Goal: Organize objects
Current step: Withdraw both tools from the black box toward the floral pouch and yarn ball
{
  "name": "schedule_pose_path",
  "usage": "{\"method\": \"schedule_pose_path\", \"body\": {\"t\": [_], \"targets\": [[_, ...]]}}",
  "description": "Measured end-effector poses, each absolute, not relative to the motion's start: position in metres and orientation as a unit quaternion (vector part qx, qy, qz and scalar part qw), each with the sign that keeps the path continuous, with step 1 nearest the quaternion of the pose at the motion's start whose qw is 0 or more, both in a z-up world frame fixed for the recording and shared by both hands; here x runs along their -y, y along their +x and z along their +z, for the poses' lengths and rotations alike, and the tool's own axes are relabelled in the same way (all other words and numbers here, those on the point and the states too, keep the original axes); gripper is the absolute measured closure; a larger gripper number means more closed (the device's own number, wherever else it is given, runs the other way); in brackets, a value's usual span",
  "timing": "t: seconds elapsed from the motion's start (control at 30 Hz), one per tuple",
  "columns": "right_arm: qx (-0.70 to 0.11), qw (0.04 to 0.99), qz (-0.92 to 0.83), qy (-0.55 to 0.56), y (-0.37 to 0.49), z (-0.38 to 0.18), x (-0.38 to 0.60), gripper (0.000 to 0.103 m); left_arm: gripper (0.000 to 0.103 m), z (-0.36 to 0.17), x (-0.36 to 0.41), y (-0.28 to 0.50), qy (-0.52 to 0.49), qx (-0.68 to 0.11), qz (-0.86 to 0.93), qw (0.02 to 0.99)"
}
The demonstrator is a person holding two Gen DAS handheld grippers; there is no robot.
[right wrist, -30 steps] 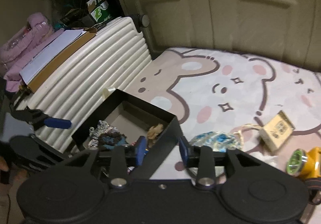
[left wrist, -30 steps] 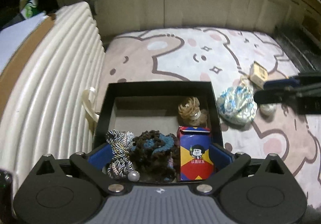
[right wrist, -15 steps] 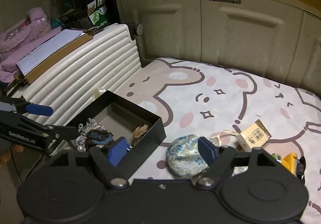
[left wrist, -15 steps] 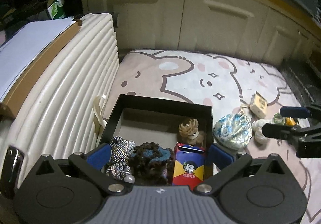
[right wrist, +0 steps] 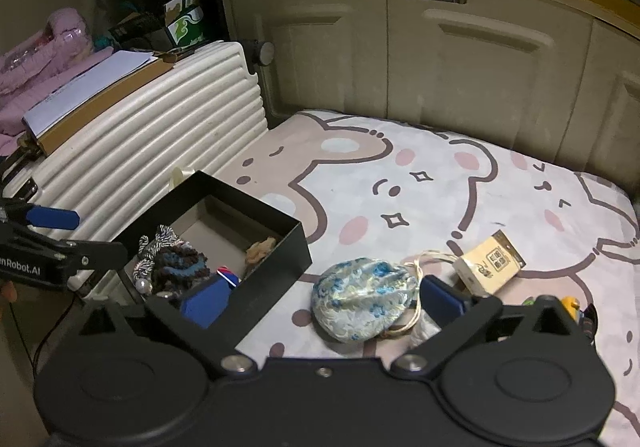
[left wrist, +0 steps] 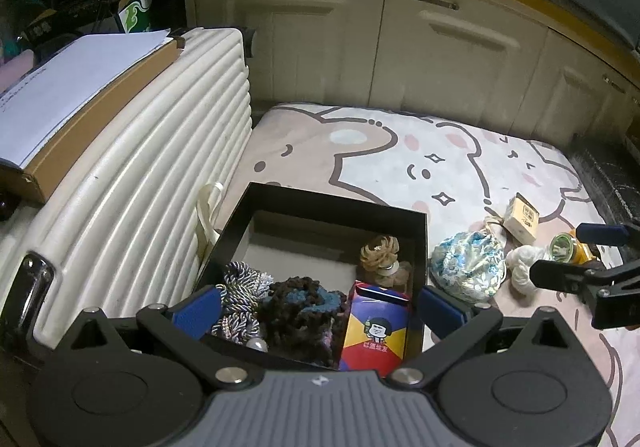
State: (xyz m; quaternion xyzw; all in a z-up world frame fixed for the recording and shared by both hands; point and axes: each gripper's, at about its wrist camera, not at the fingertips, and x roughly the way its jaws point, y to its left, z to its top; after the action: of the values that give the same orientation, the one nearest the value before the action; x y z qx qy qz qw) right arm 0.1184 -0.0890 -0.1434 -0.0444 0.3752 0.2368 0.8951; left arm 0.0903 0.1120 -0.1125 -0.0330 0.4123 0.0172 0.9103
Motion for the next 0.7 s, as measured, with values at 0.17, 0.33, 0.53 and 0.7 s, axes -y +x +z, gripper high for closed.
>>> {"method": "schedule_pose_path", "body": {"t": [0.17,0.33,0.53,0.7], "targets": [[-0.370,0.900,0.228,-0.046,0.119,-0.145,0.093,0.000,0.000,-0.113,-0.107,0.091,-0.021,-0.408,0.022,0.912],[-0.370,0.901,0.222,-0.044,0.120,-0.146,0.100,0.000,0.000,-0.116,-0.104,0.094,-0.019,-0.409,0.024,0.912],[-0.369,0.904,0.211,-0.045,0.121,-0.146,0.113,0.000,0.000,-0.118,-0.101,0.098,-0.030,-0.407,0.020,0.913],[-0.366,0.910,0.188,-0.044,0.123,-0.146,0.133,0.000,0.000,-0.119,-0.090,0.106,-0.028,-0.397,0.011,0.917]]}}
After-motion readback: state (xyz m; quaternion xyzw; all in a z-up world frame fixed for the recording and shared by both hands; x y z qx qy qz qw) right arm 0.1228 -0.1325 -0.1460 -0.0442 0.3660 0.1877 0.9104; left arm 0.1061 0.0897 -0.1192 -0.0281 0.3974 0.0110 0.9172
